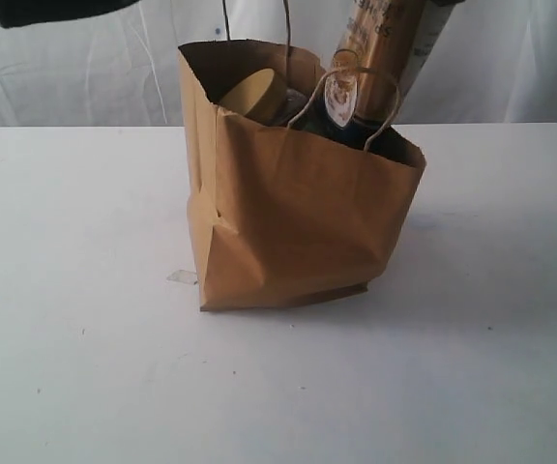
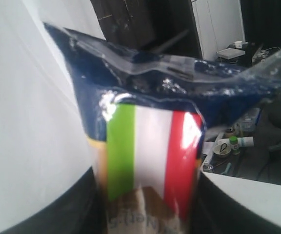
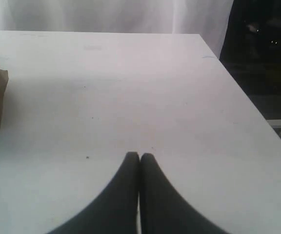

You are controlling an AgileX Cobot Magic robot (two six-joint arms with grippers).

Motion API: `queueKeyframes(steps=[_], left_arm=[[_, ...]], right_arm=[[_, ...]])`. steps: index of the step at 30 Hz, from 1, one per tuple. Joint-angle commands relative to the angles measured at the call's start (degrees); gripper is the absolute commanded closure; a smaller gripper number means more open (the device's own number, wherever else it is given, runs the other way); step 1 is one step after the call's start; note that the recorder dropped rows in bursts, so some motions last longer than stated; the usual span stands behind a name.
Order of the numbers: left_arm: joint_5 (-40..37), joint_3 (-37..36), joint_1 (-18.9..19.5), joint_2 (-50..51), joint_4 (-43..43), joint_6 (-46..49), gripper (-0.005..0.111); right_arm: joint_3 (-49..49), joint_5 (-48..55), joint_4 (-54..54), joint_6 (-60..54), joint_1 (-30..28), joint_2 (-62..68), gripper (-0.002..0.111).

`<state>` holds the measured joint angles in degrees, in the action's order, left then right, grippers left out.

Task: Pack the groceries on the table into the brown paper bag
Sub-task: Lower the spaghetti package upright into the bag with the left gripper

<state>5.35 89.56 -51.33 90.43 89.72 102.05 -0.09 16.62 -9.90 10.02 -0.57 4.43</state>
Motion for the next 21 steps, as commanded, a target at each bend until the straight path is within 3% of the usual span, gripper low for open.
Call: queueKeyframes(steps=[1,12,21], left_arm=[[-0.62,1.26,-0.14,0.58,0.15,0.00,0.107],[0.29,3.73,-0.14,4.32,-0.27,0.00,0.107],[6.91,3.73,-0.14,7.19,-0.27,0.00,0.107]], right_arm=[[0.09,-0.05,-0.17,0.19,0.16,-0.34,0.108],[0.09,-0.05,-0.17,0.19,0.16,-0.34,0.108],[0.09,-0.05,-0.17,0.19,0.16,-0.34,0.108]])
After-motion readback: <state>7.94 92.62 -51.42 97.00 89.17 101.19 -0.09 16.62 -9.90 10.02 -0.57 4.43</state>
